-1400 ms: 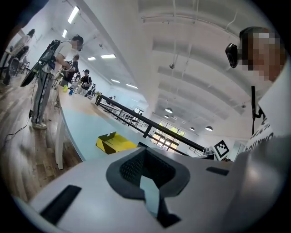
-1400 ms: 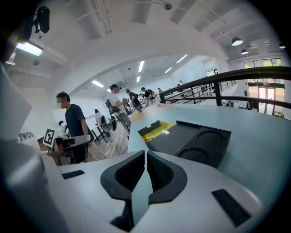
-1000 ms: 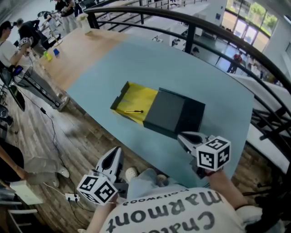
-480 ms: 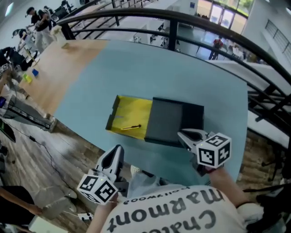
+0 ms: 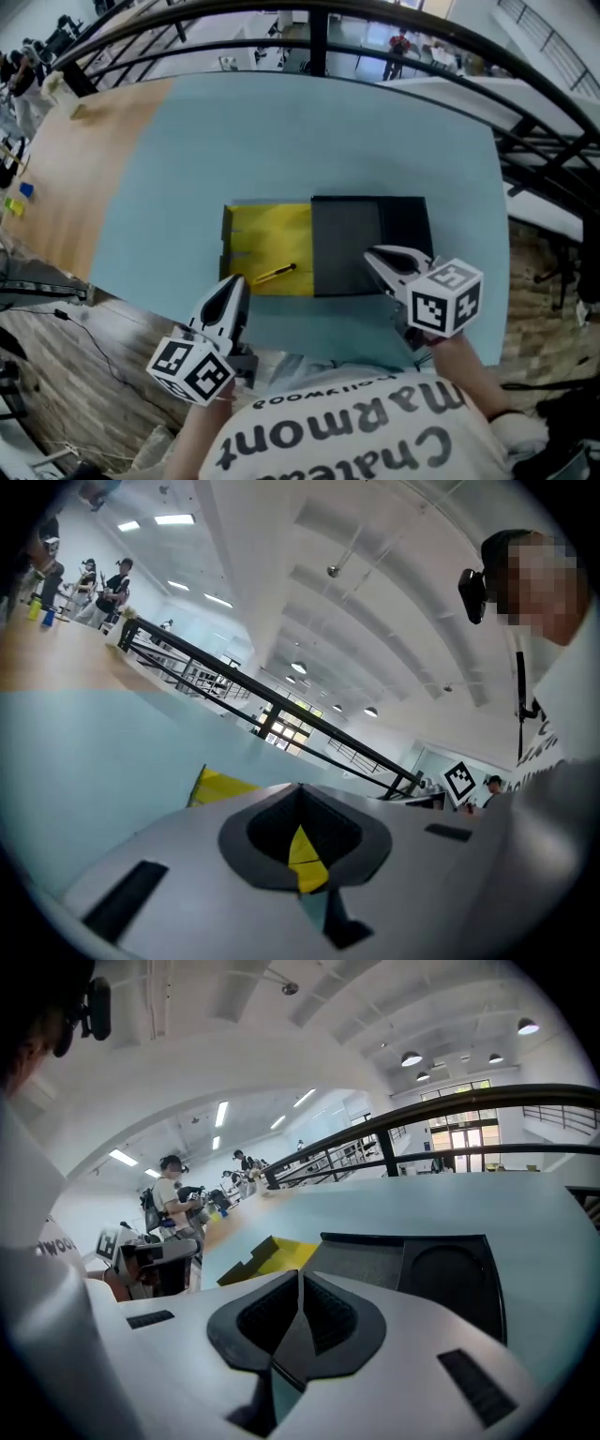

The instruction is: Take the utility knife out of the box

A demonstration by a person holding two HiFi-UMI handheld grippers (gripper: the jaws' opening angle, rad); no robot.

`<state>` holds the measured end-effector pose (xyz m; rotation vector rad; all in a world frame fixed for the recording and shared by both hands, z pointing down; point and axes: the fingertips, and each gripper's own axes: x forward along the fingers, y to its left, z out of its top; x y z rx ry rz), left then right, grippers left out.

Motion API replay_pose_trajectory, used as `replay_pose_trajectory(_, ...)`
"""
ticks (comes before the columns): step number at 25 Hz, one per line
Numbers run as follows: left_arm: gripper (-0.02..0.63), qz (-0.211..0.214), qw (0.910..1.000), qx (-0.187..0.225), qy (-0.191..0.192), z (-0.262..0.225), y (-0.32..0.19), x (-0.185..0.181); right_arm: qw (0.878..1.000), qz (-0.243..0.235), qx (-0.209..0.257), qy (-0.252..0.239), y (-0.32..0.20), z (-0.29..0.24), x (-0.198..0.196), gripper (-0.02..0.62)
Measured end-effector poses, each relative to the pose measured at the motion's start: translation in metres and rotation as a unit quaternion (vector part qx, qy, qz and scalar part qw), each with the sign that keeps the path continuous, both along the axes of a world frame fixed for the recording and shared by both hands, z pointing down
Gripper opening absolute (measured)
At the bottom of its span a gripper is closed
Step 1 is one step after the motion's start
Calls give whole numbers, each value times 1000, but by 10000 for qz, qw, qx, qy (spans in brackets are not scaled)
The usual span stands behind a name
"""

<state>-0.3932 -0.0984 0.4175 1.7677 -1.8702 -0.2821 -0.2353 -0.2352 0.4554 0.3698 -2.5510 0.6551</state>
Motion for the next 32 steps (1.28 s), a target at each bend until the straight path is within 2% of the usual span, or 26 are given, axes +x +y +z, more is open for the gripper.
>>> replay_pose_trajectory(4,2,485,9988,-38,44,2,-14,-23,9990,423,-70,92,6,5,-12,43)
replay_pose_trajectory(8,2,1069,9941,-126,-113,8,-35,-24,9970,756,-130,81,0,12,-17,43)
replay_pose_trajectory(12,2,1929,9791,-290,-579,17,-49,-11,9942,1057,-154,96,2,17,-16,43)
replay_pose_trajectory(16,3,2511,9615,-469,-1013,33,-57,4,9906,1344,-162,186,4,20,-7,43)
replay_pose_trajectory(18,3,2804,9475,-658,-1393,46,-61,10,9889,1463,-142,229,4,21,-3,43)
replay_pose_trajectory(21,3,3297,9196,-887,-1944,63,-66,23,9868,1585,-124,315,5,21,5,43)
replay_pose_trajectory(24,5,3794,8915,-958,-2280,72,-67,37,9844,1714,-105,393,5,21,9,43)
replay_pose_trajectory(25,13,3956,8812,-999,-2388,76,-66,41,9836,1757,-86,401,4,20,10,43)
replay_pose_trajectory(28,92,4370,8520,-1185,-2627,93,-63,51,9816,1868,-26,397,2,15,13,43)
replay_pose_trajectory(32,95,4636,8311,-1420,-2723,112,-63,56,9791,1995,8,409,0,13,21,43)
